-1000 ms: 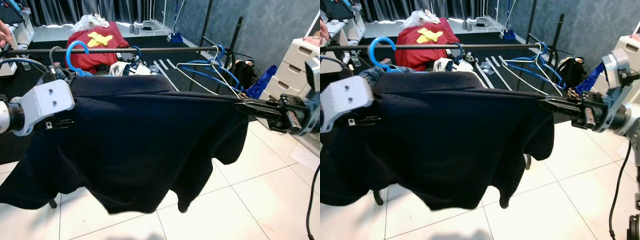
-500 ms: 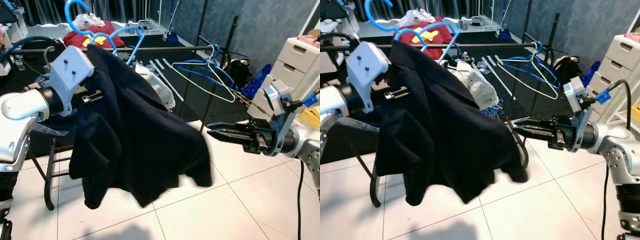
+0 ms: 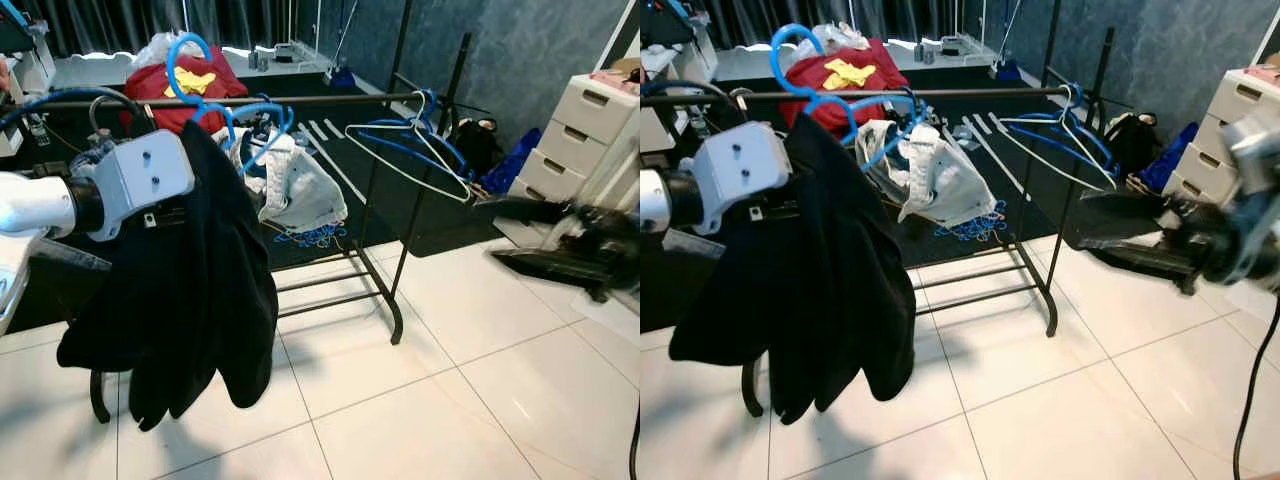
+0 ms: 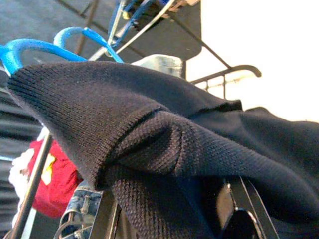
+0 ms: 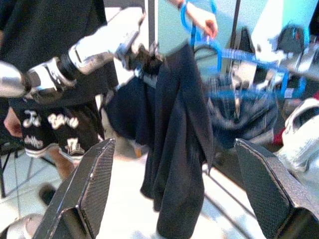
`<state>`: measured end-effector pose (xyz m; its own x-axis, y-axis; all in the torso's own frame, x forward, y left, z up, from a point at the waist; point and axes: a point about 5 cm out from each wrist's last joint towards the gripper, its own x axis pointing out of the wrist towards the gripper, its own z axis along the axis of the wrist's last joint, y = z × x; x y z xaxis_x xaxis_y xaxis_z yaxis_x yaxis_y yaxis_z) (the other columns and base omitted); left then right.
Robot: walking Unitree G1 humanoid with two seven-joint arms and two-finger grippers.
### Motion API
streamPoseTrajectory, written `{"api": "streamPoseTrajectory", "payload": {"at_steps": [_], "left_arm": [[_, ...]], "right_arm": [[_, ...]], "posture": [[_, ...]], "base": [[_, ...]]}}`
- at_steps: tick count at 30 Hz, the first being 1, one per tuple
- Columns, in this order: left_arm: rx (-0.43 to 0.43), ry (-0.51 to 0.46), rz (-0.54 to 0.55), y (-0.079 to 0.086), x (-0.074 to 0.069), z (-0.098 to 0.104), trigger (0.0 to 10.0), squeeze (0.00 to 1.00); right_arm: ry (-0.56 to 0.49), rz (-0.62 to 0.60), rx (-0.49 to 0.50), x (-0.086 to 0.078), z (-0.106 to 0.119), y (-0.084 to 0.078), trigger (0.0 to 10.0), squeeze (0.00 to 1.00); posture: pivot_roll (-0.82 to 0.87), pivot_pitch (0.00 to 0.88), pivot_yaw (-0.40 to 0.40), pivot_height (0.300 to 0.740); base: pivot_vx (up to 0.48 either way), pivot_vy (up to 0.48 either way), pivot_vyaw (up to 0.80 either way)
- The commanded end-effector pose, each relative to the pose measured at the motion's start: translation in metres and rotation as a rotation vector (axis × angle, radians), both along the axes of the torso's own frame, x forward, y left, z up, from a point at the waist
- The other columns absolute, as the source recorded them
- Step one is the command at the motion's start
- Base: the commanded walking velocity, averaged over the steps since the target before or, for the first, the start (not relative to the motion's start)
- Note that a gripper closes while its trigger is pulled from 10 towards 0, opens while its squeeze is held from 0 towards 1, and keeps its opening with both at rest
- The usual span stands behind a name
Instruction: Hang hanger
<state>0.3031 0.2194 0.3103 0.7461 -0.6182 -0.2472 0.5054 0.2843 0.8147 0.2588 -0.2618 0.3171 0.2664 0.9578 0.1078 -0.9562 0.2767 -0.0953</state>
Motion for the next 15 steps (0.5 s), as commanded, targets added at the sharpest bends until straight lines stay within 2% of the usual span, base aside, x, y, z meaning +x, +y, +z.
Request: {"api": "streamPoseTrajectory", "payload": {"at_steps": [1,2,3,4,5,6,10,13,15], "left_arm": [[0.054,0.022,-0.059,-0.002,-0.006,-0.002,10.0,0.00],[0.051,0.078,-0.170,-0.013,-0.013,-0.007,10.0,0.00],[0.051,0.078,-0.170,-0.013,-0.013,-0.007,10.0,0.00],[0.047,0.114,-0.247,-0.021,-0.019,-0.010,10.0,0.00],[0.047,0.114,-0.247,-0.021,-0.019,-0.010,10.0,0.00],[0.049,0.190,-0.393,-0.036,-0.031,-0.013,10.0,0.00],[0.055,0.208,-0.424,-0.039,-0.033,-0.014,10.0,0.00],[0.087,0.248,-0.479,-0.046,-0.037,-0.010,10.0,0.00],[0.087,0.248,-0.479,-0.046,-0.037,-0.010,10.0,0.00]], "right_arm": [[-0.017,0.003,0.018,0.000,0.004,0.001,10.0,1.00],[-0.020,-0.005,0.011,0.003,0.000,0.006,10.0,1.00],[-0.020,-0.005,0.011,0.003,0.000,0.006,10.0,1.00],[-0.019,-0.010,0.002,0.006,-0.004,0.009,10.0,1.00],[-0.019,-0.010,0.002,0.006,-0.004,0.009,10.0,1.00],[-0.005,0.061,-0.033,0.009,-0.010,0.026,10.0,0.00],[-0.003,0.088,-0.037,0.009,-0.009,0.030,10.0,0.00],[-0.041,0.150,-0.061,0.012,0.003,0.036,10.0,0.00],[-0.041,0.150,-0.061,0.012,0.003,0.036,10.0,0.00]], "posture": [[-0.20,0.000,-0.008,0.740],[-0.20,0.000,-0.006,0.740],[-0.20,0.000,-0.006,0.740],[-0.20,0.000,-0.005,0.740],[-0.20,0.000,-0.005,0.740],[-0.20,0.000,0.002,0.740],[-0.20,0.000,0.002,0.740],[-0.20,0.000,0.009,0.740],[-0.20,0.000,0.009,0.740]], "base": [[0.000,0.000,0.00],[0.000,0.000,0.00],[0.000,0.000,0.00],[0.000,0.000,0.00],[0.000,0.000,0.00],[0.000,0.000,0.00],[0.000,0.000,0.00],[0.000,0.000,0.00],[0.000,0.000,0.00]]}}
